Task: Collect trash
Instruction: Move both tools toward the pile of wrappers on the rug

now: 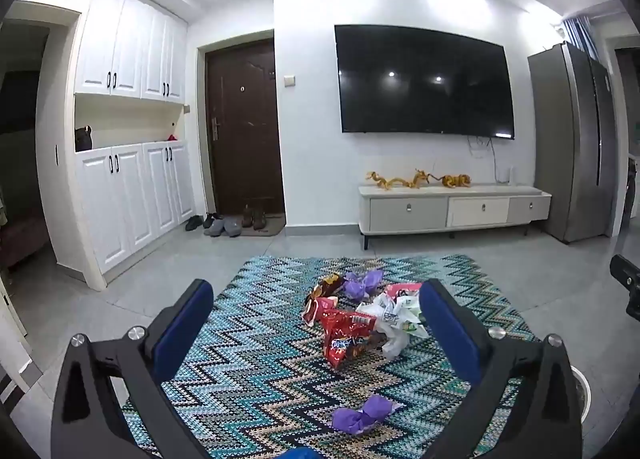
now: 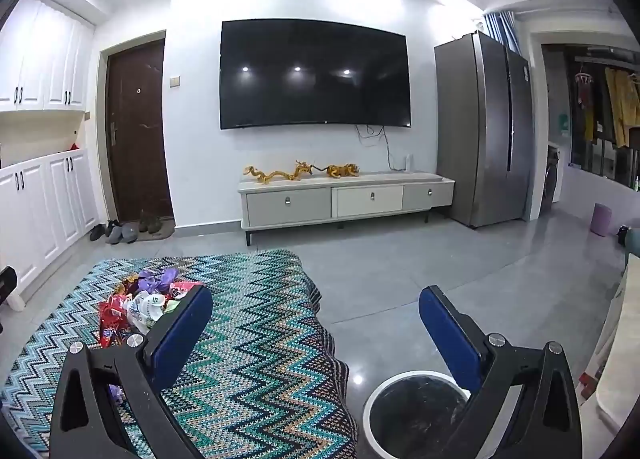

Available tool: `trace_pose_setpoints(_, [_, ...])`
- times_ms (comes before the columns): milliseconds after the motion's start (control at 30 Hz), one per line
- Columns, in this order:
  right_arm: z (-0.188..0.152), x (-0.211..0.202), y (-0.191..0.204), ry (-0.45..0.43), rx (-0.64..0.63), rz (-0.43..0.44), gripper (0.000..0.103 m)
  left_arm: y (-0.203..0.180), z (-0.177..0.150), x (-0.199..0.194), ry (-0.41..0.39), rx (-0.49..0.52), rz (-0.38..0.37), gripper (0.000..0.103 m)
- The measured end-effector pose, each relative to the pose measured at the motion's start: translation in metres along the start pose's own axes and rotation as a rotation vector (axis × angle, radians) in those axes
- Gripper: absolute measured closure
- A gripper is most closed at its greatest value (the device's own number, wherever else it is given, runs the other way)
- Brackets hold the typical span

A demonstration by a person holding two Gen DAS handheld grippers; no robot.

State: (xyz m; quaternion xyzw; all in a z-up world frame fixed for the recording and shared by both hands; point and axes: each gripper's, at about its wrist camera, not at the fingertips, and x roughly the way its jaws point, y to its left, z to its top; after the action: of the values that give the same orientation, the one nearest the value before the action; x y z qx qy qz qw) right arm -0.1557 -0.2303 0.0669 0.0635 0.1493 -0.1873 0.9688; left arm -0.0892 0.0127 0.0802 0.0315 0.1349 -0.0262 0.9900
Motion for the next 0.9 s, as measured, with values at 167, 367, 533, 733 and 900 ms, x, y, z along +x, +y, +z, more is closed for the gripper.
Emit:
trace_pose_setpoints(167, [0.005,-0.018,-0.001,-0.037,0.000,-0.009,0.000,0.002,0.002,-0.016,-0.034,-0.003,-0.011,0.000])
trace_pose_setpoints(367, [0.006,-0.024,-0.012,-0.062,0.016,-0.016,0.000,-0.002,0.002,-0.017,-0.027,0.026,0.011,0.000])
trace_pose_setpoints(533, [-0.004,-0.007,-0.018,-0.030,0.034,-0.020,0.000,-0.006,0.001,-0.006,-0.003,0.023,0.001,0.000])
trace_pose_setpoints(733, [-0.011,0.019,-0.021,0.032,0.027,0.007,0.000,0.014,-0.012,0.028,0.064,-0.005,0.030,0.000])
trace_pose_setpoints(900, [-0.022,0.059,-0.014,0.134,0.015,0.054,0.000,0.035,-0.039,0.079,0.216,0.014,-0.002,0.000])
